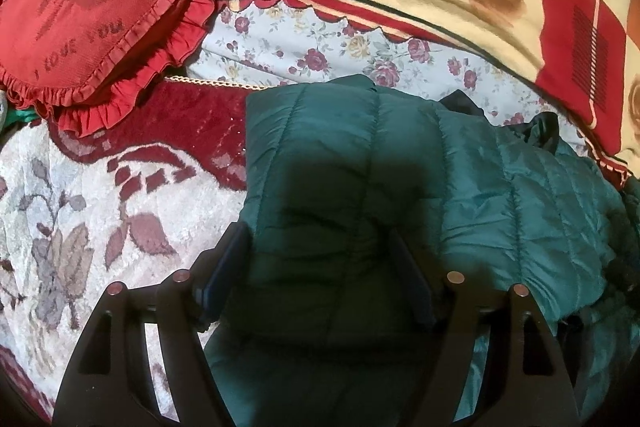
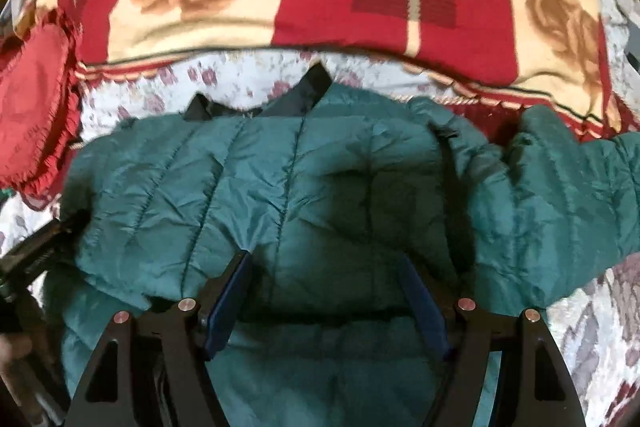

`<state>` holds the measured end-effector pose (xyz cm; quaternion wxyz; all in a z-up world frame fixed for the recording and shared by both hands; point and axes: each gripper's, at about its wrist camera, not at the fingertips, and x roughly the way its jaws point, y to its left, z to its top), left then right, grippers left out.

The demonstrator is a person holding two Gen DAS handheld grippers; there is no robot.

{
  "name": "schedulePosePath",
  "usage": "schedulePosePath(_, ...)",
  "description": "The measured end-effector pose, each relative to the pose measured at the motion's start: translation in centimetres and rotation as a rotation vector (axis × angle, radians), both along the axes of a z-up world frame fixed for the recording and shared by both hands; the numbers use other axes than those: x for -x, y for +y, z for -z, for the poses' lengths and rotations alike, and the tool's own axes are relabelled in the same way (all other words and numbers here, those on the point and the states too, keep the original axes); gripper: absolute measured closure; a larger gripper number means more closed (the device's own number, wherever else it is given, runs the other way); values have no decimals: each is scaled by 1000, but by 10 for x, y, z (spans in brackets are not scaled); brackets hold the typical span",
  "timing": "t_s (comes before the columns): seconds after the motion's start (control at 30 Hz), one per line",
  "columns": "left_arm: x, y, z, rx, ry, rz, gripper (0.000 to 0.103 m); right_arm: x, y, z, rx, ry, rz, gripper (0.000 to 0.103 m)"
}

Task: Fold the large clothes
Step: 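Move the right tool across the jacket toward the other sleeve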

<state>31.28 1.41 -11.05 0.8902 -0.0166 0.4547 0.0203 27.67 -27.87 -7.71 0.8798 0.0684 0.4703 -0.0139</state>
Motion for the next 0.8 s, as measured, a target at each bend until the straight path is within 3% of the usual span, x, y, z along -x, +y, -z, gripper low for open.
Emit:
schedulePosePath(0.13, 6, 2, -5, -3, 1, -3, 29, 1, -10, -2, 4, -9, 31, 30)
schedulePosePath(0.27, 10, 1, -8, -13, 0, 4, 29, -7, -14, 17, -15, 66, 50, 30)
schedulePosePath(0.37, 16, -1, -13, -31, -3, 13, 29, -8, -11, 21, 11, 71, 35, 30)
schedulePosePath(0.6, 30, 0, -32, -2, -34, 19, 29, 19, -28, -9, -99, 11, 38, 30)
schedulePosePath(0.8, 35, -9, -41, 42, -53, 13, 29, 47, -53, -33, -73, -39, 52, 30)
